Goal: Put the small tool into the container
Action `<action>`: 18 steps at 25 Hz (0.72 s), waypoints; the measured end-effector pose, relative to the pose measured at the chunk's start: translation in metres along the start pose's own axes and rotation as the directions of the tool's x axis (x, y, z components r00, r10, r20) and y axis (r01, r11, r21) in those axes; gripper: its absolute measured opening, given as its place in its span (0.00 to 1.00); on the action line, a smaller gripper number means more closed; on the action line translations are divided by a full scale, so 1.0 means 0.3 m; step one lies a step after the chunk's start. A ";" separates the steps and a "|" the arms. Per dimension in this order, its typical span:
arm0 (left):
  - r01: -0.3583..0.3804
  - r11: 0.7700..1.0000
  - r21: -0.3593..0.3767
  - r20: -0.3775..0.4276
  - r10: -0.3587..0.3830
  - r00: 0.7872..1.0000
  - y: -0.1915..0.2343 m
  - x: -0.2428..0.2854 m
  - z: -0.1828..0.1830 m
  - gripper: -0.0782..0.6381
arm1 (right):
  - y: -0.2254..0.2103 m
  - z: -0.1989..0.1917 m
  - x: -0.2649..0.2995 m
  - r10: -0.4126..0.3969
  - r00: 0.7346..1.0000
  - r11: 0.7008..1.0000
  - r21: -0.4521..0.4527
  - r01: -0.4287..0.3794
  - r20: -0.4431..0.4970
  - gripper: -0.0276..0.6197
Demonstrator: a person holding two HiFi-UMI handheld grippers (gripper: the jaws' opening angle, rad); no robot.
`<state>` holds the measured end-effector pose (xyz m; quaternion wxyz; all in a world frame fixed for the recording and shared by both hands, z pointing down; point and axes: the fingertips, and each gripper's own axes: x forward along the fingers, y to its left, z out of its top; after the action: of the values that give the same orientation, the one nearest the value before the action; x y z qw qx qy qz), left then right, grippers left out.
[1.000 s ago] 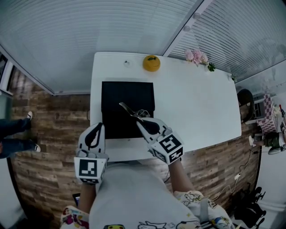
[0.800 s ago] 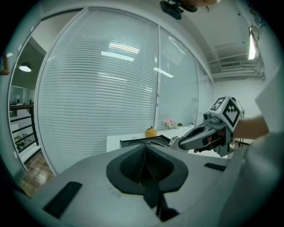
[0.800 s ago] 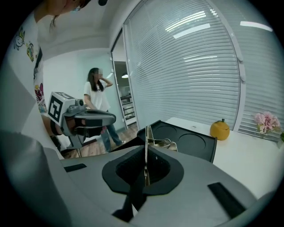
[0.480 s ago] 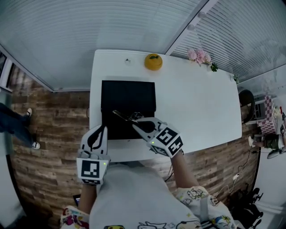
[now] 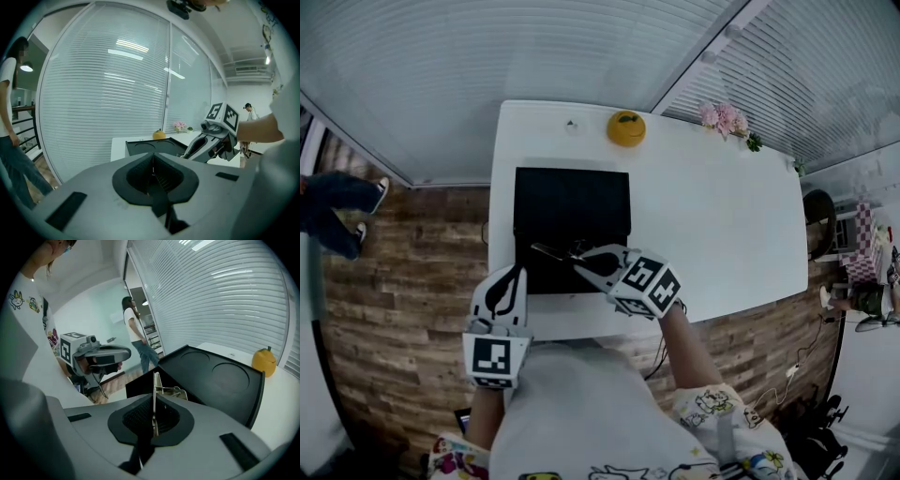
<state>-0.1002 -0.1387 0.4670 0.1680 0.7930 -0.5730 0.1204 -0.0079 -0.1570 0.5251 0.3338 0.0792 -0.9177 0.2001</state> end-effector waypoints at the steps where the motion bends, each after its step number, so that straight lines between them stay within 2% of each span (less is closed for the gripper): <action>1: -0.001 1.000 0.005 -0.003 0.001 1.000 0.003 0.000 -0.001 0.12 | 0.000 -0.003 0.005 0.010 1.000 1.000 0.001 -0.010 -0.009 0.05; 9: -0.005 1.000 0.008 -0.013 0.005 1.000 0.013 -0.007 -0.021 0.12 | 0.021 -0.040 0.049 0.086 0.991 0.996 -0.017 -0.088 -0.099 0.05; 18: -0.005 1.000 -0.004 -0.020 0.005 1.000 0.018 -0.009 -0.033 0.12 | 0.019 -0.072 0.082 0.162 0.970 0.987 0.011 -0.163 -0.181 0.05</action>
<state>-0.1060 -0.1341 0.4756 0.1749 0.7901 -0.5736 0.1275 -0.0158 -0.1430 0.5542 0.3986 -0.0153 -0.8874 0.2311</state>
